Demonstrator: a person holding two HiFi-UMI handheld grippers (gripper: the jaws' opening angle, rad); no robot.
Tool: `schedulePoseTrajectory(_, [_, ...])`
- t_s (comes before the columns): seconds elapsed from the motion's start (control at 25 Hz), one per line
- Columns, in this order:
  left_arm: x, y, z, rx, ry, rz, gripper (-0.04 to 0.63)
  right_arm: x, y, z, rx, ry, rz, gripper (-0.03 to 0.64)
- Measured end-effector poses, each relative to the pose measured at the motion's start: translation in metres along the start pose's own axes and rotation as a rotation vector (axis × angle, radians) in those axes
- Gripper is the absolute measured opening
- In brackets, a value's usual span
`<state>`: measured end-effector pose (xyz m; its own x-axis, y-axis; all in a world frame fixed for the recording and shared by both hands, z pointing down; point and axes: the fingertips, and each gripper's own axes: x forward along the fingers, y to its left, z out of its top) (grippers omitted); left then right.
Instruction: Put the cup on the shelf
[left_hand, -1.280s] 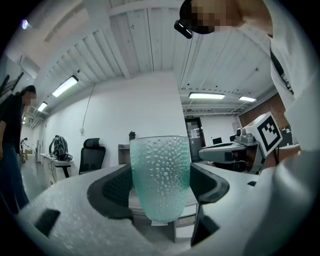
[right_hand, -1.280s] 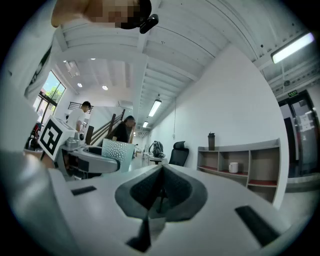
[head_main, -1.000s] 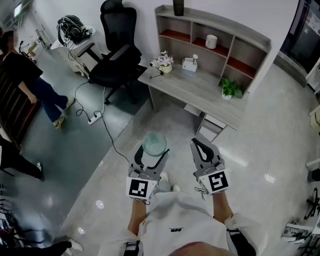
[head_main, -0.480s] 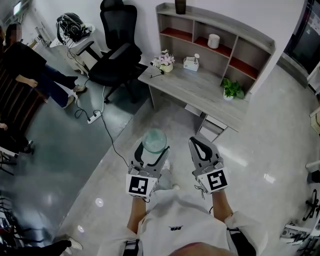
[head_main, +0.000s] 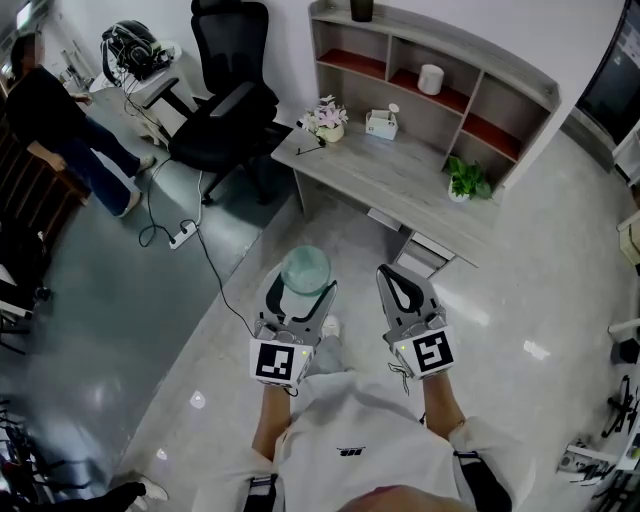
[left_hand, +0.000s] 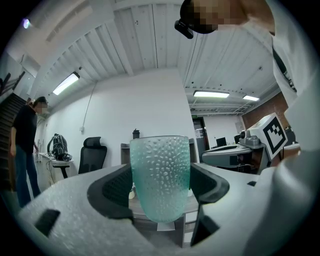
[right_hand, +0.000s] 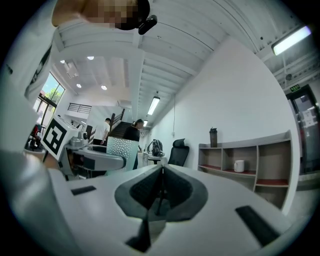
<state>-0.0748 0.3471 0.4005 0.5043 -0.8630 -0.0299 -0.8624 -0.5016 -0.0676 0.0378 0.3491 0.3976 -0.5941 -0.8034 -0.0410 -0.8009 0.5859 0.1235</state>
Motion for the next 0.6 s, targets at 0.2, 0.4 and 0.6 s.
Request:
schedulePoseTrajectory(0.2, [0.026, 0.028, -0.004, 0.001, 0.004, 0.009, 0.374, 0.031, -0.012, -0.006, 0.002, 0.016, -0.005, 0.031])
schedulePoseTrajectory(0.4, [0.055, 0.06, -0.016, 0.026, -0.006, 0.008, 0.374, 0.066, -0.027, -0.014, 0.007, 0.024, -0.02, 0.031])
schedulePoseTrajectory(0.6, [0.08, 0.083, -0.012, 0.012, 0.01, 0.002, 0.374, 0.096, -0.04, -0.017, 0.006, 0.03, -0.043, 0.031])
